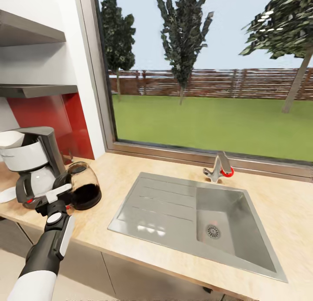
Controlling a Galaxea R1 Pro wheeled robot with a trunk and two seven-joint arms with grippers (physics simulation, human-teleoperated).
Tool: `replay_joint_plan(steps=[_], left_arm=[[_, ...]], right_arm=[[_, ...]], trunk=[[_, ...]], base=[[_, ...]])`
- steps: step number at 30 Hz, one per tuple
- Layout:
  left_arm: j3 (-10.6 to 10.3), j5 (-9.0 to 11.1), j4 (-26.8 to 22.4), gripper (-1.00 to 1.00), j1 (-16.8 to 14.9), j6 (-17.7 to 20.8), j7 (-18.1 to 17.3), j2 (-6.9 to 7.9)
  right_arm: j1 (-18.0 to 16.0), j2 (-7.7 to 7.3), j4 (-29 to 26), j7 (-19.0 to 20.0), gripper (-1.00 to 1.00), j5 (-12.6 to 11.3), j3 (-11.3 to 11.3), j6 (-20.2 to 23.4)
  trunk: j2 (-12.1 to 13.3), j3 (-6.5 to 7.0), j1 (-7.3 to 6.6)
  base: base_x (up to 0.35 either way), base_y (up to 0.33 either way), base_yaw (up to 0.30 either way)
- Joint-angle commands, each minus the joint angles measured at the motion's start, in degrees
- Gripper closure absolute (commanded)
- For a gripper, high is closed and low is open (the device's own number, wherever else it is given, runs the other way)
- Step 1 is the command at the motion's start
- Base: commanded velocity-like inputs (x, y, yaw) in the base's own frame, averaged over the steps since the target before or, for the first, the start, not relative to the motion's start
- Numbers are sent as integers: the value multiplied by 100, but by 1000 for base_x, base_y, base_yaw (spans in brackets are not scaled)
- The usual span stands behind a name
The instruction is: Set up a coffee station on the kitchen countertop: keep the coffee maker on the countertop, move the bottle of coffee from the kitchen shelf to the counter next to the coffee maker, place a paper coffee filter on top of the coffee maker, put the saucer next to the coffee maker with the coffee cup on the saucer, and place the electric kettle next to the coffee maker.
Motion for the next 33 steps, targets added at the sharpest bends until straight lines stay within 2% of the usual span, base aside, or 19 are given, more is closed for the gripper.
replay_joint_plan(steps=[1,8,20,23,25,29,30,33], left_arm=[[-6,5,-8,-100,-4,34,22,1],[-13,5,-8,-100,-4,34,22,-5],[-23,16,-8,-100,69,29,-13,-57],[-34,14,-72,-100,434,-458,-117,-42],[-30,14,-97,-100,580,-612,-245,-31],[-11,14,-431,-100,1074,-758,-993,-10],[-9,14,-617,-100,1208,-766,-1102,-9],[-7,14,-849,-100,1351,-769,-1193,-14]], right_arm=[[-4,-1,2,23,-100,41,-51,-16],[-4,-1,2,23,-100,41,-51,-16],[-4,-1,-6,23,-100,41,-55,-16],[-4,5,-6,23,-100,41,-55,-16],[-4,6,-5,23,-100,41,-55,-16],[-4,17,-6,23,-100,41,-50,-16],[-4,21,-6,23,-100,39,-50,-16],[-4,24,-7,29,-100,34,-51,-16]], trunk=[[-13,-13,3],[-13,-13,3],[-13,-13,3],[-13,-13,3],[-13,-13,3],[-13,-13,3],[-13,-13,3],[-13,-13,3]], base=[[-52,0,0],[-50,0,0],[-300,0,0],[-74,0,0],[-29,0,0],[-7,0,0],[-1,0,0],[0,0,0]])
